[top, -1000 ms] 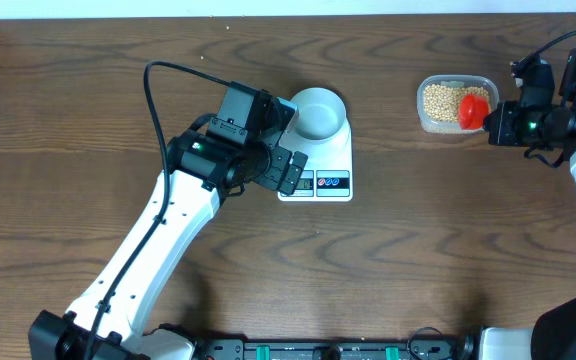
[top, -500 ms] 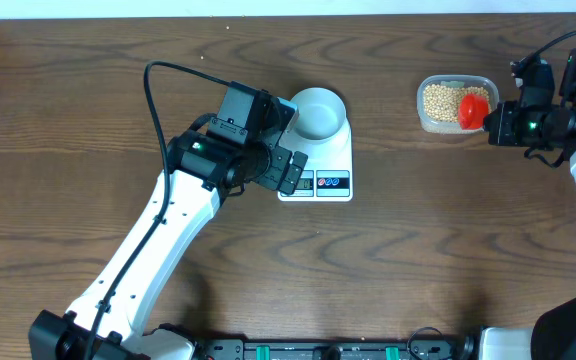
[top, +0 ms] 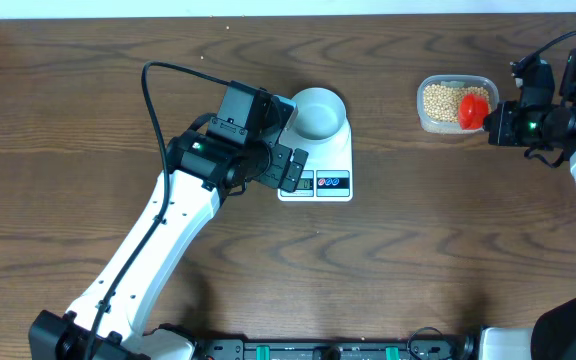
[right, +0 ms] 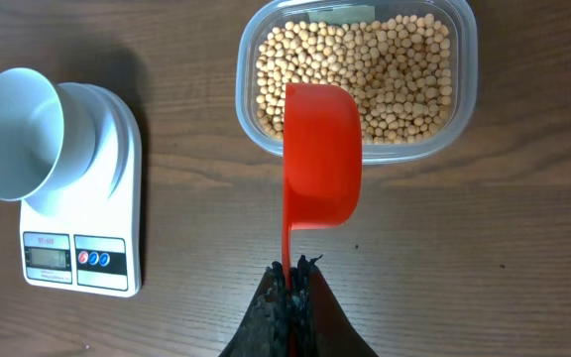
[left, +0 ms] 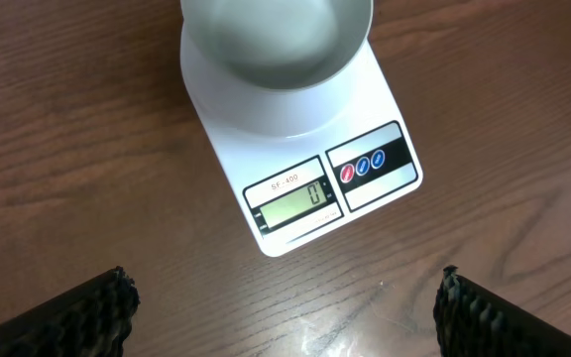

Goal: Scoop item into bowl and weigh 50g on scale

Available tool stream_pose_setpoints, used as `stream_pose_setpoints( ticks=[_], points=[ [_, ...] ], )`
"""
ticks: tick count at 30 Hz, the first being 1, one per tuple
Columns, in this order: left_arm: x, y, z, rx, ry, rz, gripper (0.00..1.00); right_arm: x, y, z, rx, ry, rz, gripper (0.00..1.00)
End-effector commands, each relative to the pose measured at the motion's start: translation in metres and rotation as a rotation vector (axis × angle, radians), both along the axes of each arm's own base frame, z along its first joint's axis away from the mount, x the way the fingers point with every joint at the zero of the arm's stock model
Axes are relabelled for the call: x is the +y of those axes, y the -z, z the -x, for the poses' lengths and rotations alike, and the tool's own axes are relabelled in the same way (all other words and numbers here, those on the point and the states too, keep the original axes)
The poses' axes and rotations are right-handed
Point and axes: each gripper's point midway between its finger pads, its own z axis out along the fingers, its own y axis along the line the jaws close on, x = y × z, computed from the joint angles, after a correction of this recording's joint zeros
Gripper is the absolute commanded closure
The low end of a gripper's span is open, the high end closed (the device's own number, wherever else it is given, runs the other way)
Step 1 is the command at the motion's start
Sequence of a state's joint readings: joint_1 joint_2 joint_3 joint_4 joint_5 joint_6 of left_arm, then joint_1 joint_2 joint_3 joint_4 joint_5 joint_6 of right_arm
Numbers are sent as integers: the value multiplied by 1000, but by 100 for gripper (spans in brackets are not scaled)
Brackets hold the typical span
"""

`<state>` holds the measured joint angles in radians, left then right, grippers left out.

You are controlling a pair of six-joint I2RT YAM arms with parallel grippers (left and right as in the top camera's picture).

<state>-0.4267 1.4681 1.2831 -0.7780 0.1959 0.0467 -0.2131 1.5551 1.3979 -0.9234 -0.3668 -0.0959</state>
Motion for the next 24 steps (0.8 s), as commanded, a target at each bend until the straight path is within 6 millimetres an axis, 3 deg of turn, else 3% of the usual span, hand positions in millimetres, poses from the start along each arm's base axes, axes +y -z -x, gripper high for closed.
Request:
stream_pose_setpoints(
  ticks=[1, 16, 24],
  points=[
    [4, 3, 0, 6, -26, -6, 2, 4, -4, -2, -15, -23, 1, 99],
    [4, 3, 0, 6, -26, -6, 2, 2, -9, -7, -32, 0, -8, 99],
    [4, 2, 0, 6, -26, -6, 2, -5, -37, -23, -122, 10, 25, 99]
  ],
)
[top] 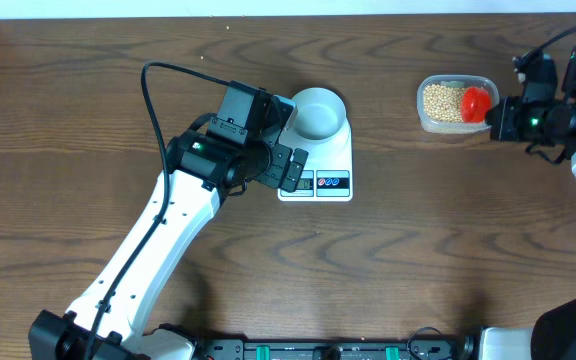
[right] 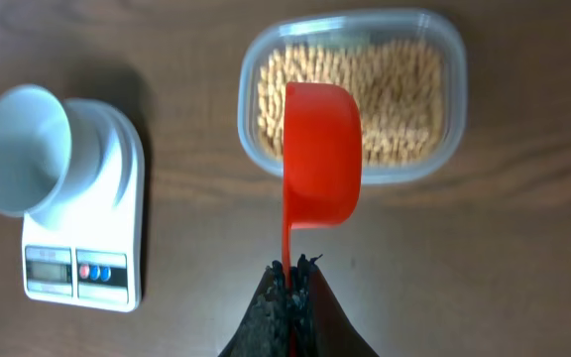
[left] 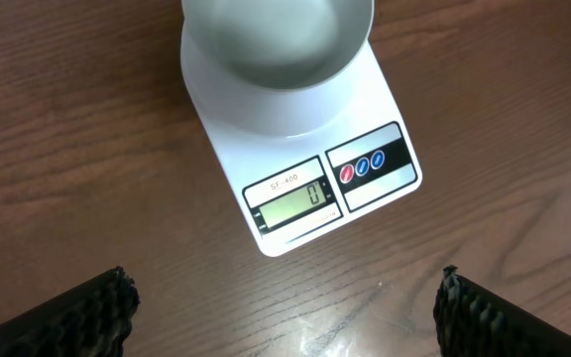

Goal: Scoop item into bowl and weigh 50g on scale

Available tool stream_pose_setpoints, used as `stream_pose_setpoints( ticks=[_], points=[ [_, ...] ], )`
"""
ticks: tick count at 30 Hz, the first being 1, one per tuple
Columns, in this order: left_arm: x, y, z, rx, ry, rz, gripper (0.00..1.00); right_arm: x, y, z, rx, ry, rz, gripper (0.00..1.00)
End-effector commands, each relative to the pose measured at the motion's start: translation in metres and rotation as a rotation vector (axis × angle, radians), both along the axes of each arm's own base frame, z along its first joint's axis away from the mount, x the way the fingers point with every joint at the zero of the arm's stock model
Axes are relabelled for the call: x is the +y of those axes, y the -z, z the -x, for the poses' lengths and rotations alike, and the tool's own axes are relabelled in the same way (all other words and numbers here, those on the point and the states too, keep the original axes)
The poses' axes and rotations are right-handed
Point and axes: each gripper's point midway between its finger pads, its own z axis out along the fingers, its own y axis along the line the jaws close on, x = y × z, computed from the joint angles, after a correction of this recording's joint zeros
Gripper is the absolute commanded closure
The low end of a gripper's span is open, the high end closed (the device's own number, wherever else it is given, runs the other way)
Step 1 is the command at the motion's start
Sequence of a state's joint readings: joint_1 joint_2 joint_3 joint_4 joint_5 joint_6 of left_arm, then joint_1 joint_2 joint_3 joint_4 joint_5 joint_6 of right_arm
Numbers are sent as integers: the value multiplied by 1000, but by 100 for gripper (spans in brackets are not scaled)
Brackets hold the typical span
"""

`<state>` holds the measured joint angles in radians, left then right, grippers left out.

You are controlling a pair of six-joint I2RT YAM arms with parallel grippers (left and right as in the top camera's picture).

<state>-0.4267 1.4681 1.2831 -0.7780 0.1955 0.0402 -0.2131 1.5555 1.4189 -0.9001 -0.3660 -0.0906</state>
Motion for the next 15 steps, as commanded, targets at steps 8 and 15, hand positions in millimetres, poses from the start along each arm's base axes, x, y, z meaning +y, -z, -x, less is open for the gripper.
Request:
stream_pose_setpoints(
  ticks=[8, 15],
  points=[
    [4, 2, 0, 4, -20, -8, 2, -20, -28, -42, -130, 11, 112, 99],
    [4, 2, 0, 4, -20, -8, 2, -23, 19, -55, -43, -53, 132, 99]
  ],
)
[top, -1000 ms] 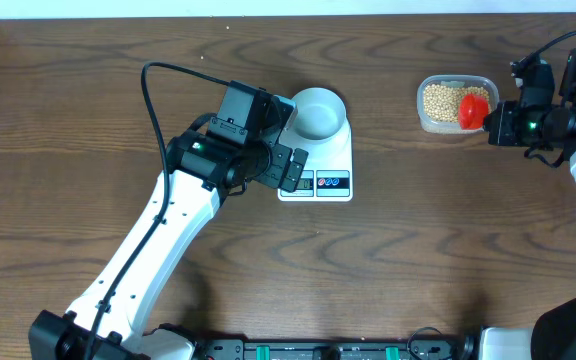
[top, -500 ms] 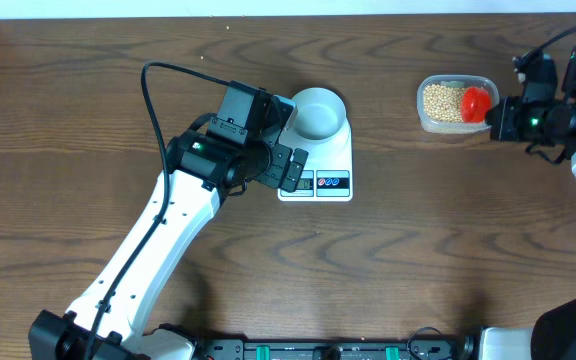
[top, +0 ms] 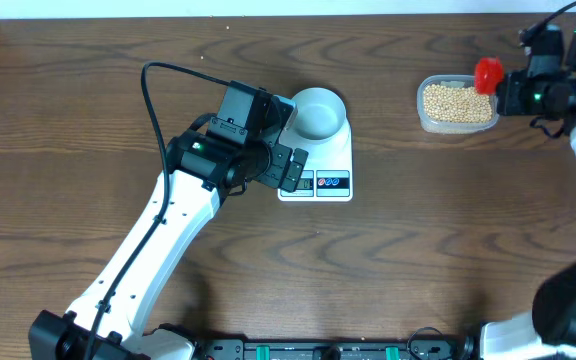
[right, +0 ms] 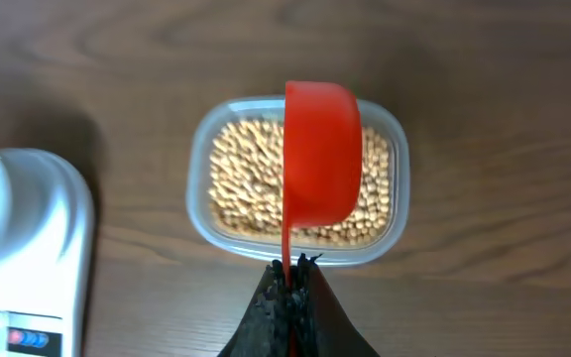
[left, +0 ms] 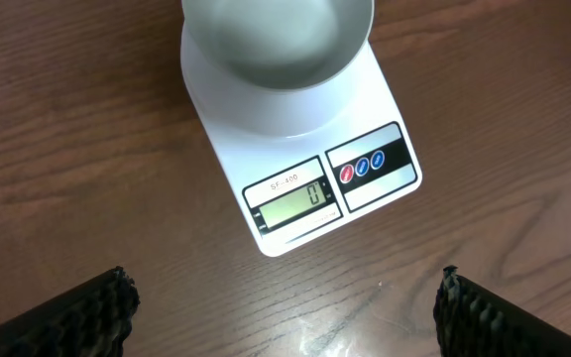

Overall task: Scoop item into bowl and weigh 50g on scale
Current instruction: 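Lower the red scoop with the right gripper into the chickpeas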

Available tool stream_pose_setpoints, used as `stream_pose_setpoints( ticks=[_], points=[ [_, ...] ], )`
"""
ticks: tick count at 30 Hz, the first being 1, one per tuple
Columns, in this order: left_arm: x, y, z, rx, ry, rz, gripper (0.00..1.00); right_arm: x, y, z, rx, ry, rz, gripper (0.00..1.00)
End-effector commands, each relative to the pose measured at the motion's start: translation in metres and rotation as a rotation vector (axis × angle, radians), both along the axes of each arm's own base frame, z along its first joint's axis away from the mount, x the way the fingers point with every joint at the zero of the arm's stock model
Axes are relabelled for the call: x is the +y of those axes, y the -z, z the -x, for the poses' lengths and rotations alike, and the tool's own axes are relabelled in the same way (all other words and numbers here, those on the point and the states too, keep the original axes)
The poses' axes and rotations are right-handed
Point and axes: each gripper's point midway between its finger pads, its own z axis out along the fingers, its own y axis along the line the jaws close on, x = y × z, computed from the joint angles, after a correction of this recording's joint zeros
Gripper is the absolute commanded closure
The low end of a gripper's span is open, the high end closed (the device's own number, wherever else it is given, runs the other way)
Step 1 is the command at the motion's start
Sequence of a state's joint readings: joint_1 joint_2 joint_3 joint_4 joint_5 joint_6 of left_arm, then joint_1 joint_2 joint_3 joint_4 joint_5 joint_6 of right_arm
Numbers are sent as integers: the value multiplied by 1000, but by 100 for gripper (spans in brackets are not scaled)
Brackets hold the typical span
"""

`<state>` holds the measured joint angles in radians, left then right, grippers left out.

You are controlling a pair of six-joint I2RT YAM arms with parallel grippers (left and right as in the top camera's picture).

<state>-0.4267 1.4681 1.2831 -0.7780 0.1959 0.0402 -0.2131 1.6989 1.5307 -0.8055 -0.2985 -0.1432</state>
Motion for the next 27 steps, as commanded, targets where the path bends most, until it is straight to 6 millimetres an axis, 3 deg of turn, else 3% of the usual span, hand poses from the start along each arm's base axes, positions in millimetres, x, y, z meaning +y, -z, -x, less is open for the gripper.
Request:
stream_pose_setpoints(
  ticks=[1, 13, 27],
  points=[
    [4, 2, 0, 4, -20, -9, 2, -1, 19, -7, 30, -51, 36, 99],
    [4, 2, 0, 4, -20, -9, 2, -11, 61, -10, 126, -33, 59, 99],
    [4, 2, 0, 4, -20, -9, 2, 2, 81, -10, 176, -27, -41, 99]
  ],
)
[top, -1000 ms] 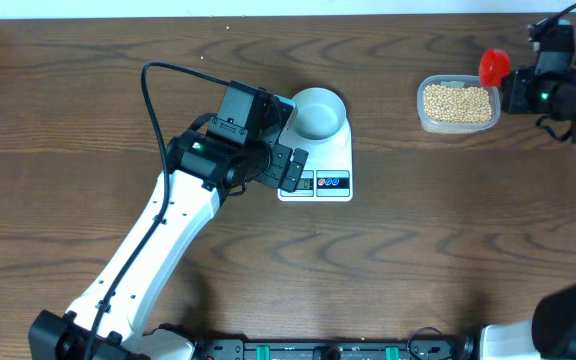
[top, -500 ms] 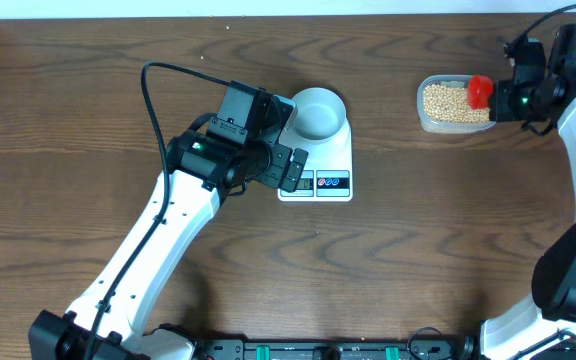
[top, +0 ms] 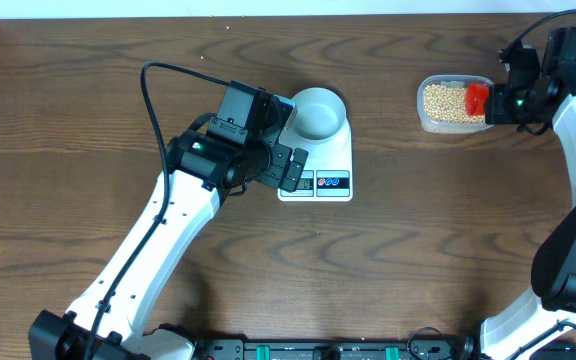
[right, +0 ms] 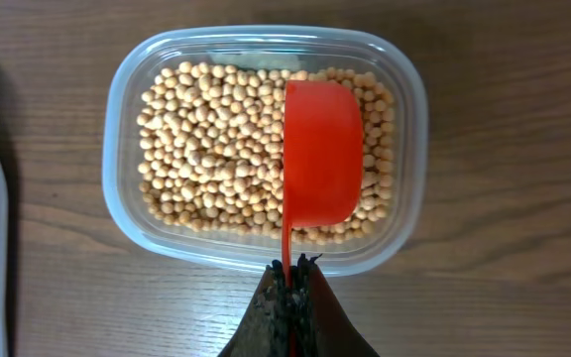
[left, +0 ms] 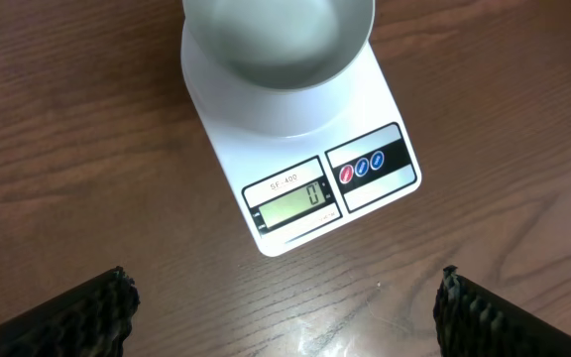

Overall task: Scoop item into bowl and weigh 50g on scale
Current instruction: 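Lower the red scoop with the right gripper into the chickpeas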

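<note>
A red scoop [right: 321, 154] hangs over the right half of a clear tub of soybeans [right: 216, 159], its handle pinched in my shut right gripper [right: 290, 270]. In the overhead view the scoop [top: 478, 97] sits over the tub [top: 448, 102] at the far right. A white scale [left: 315, 178] reads 0 and carries an empty white bowl [left: 278, 40]. My left gripper [left: 284, 307] hovers open just in front of the scale, nothing between its fingers.
The left arm [top: 168, 230] stretches from the front left to the scale [top: 318, 170] mid-table. The right arm runs along the right edge. Bare wood lies between scale and tub.
My right gripper has come lower and closer over the tub, so the tub fills the wrist view and the scoop sits over its right half. The left arm is unchanged.
The scoop first hung at the tub's near rim with the scale in sight of the right wrist. Then the gripper drew away and higher, then stood over the tub's far side, and now hangs low above the beans. The scale stayed at 0 throughout.
</note>
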Available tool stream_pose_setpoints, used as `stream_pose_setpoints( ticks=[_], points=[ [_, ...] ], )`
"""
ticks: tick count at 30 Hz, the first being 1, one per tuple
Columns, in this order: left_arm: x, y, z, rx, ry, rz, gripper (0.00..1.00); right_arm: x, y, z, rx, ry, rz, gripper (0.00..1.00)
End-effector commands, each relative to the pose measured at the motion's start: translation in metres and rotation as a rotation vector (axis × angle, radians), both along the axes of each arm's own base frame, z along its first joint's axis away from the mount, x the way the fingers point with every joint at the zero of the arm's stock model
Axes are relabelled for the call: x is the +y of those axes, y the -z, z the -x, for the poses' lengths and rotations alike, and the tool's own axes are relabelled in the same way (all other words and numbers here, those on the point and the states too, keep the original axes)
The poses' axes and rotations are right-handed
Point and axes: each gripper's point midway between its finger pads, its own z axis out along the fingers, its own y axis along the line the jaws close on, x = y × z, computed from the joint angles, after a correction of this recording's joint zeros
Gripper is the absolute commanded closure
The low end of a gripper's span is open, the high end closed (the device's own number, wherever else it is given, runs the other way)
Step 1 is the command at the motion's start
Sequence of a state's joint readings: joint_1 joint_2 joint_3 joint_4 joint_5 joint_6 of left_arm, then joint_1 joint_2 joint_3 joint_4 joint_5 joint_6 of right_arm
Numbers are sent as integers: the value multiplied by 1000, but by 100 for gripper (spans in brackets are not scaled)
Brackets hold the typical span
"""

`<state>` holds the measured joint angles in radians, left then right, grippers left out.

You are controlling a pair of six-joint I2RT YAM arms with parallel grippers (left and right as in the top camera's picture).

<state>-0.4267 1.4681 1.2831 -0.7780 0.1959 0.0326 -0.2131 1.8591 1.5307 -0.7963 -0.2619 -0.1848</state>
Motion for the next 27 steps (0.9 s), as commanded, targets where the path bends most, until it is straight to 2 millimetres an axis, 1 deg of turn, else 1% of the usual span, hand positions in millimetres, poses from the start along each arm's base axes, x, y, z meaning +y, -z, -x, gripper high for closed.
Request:
stream_pose_setpoints(
  ticks=[1, 4, 7, 8, 10, 11, 14, 17, 20, 24, 27],
  points=[
    [4, 2, 0, 1, -14, -12, 2, 12, 15, -1, 37, -3, -78, 99],
    [4, 2, 0, 1, -14, -12, 2, 19, 29, -1, 69, -15, -134, 99],
    [4, 2, 0, 1, -14, -12, 2, 28, 39, -1, 90, -34, -197, 99],
    [4, 2, 0, 1, -14, -12, 2, 33, 44, 0, 103, -43, -242, 99],
    [4, 2, 0, 1, -14, -12, 2, 37, 49, 0, 120, -32, -283, 99],
    [4, 2, 0, 1, -14, -12, 2, 41, 48, 1, 120, -38, -327, 99],
    [4, 2, 0, 1, -14, -12, 2, 45, 43, 1, 114, -41, -391, 99],
    [4, 2, 0, 1, -14, -12, 2, 40, 36, 2, 115, 0, -472, 99],
    [4, 2, 0, 1, -14, -12, 2, 32, 33, 4, 119, 42, -529, 99],
    [4, 2, 0, 1, -14, -12, 2, 24, 33, 6, 116, 63, -602, 99],
    [4, 2, 0, 1, -14, -12, 2, 21, 40, 6, 131, 79, -644, 99]
  ],
)
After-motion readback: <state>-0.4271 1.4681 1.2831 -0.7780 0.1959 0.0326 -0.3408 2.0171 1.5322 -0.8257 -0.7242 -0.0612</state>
